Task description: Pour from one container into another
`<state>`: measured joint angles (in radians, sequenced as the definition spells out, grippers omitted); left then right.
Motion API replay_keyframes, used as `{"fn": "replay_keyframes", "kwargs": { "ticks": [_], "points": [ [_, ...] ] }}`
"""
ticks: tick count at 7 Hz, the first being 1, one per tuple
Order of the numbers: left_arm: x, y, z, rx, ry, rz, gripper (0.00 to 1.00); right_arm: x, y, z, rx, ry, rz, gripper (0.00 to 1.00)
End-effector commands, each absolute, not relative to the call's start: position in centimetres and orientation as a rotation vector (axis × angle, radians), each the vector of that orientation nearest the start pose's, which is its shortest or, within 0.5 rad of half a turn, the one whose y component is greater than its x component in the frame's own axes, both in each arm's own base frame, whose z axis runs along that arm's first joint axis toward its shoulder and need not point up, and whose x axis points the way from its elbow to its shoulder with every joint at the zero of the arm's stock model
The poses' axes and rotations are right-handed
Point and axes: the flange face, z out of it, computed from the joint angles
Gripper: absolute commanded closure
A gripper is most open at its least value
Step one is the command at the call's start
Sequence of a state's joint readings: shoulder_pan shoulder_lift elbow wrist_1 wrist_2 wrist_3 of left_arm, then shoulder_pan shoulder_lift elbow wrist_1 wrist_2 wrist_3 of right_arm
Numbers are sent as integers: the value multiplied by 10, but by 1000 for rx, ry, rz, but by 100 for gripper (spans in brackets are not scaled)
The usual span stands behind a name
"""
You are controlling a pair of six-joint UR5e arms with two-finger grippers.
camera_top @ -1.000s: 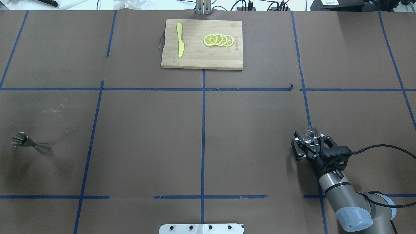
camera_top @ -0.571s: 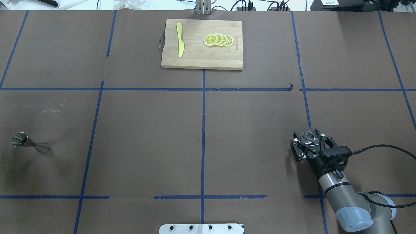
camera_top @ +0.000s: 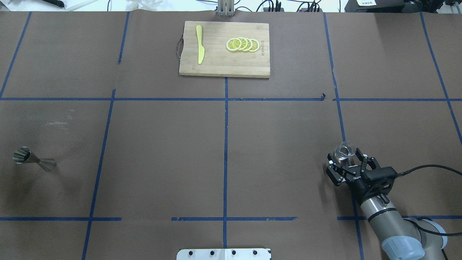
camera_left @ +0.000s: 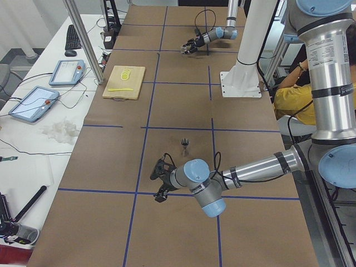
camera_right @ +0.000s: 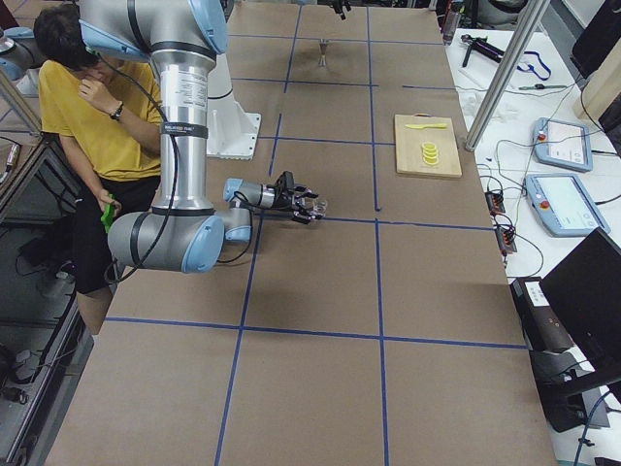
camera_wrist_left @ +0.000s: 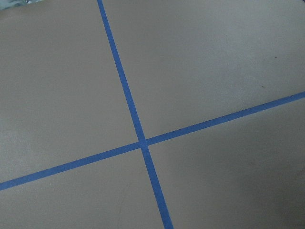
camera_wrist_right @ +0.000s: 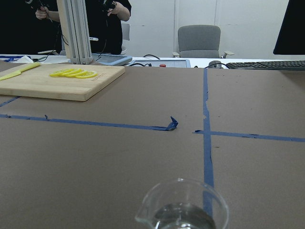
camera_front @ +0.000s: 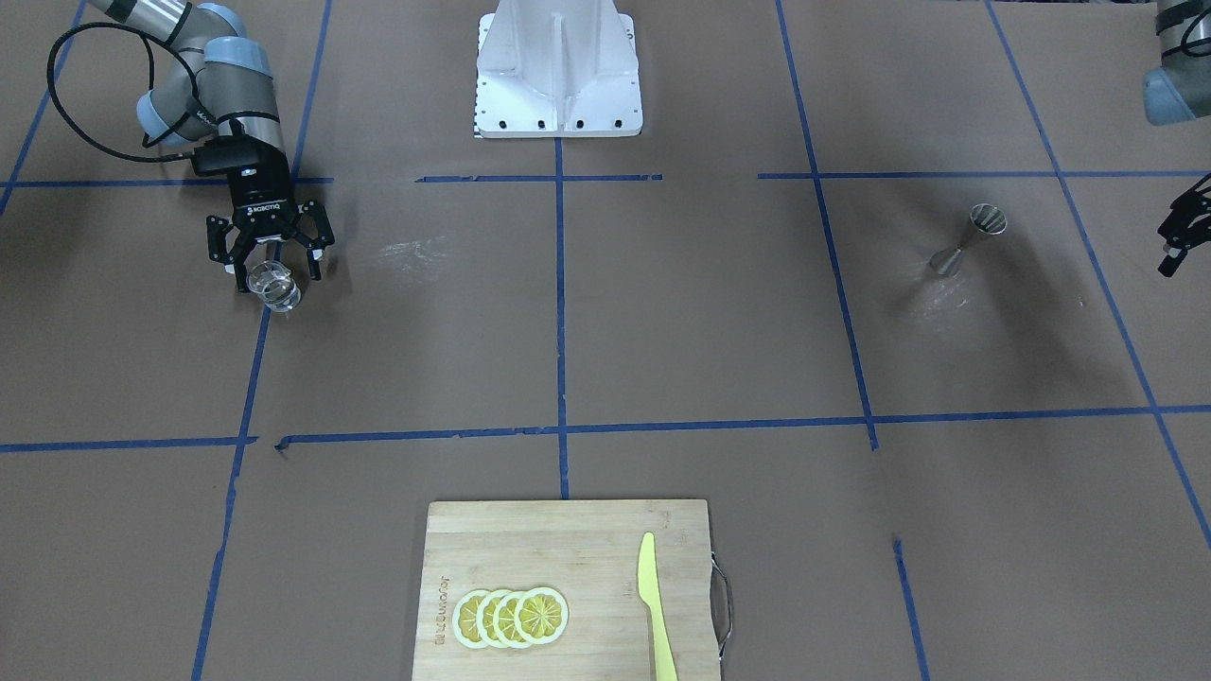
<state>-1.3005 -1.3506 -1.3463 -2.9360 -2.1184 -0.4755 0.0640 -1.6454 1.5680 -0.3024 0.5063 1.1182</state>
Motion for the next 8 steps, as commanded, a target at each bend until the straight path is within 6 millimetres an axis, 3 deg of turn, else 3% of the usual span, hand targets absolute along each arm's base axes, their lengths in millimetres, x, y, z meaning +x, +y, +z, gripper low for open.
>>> {"fn": "replay_keyframes", "kwargs": {
  "ticks": [1,2,4,6,8],
  "points": [
    [25,-395,719,645,798,65,0,-401,-223,536,1135,-819,266,0],
    [25,-395,719,645,798,65,0,-383,-211,536,1134,-820,241,0],
    [25,-394,720,643,798,64,0,-375,-190,548,1123,-836,199,0],
    [24,-390,724,637,793,73,1,-275,-191,602,1062,-882,147,0],
    [24,-386,727,626,796,76,0,-219,-195,665,1022,-913,113,0]
  ]
}}
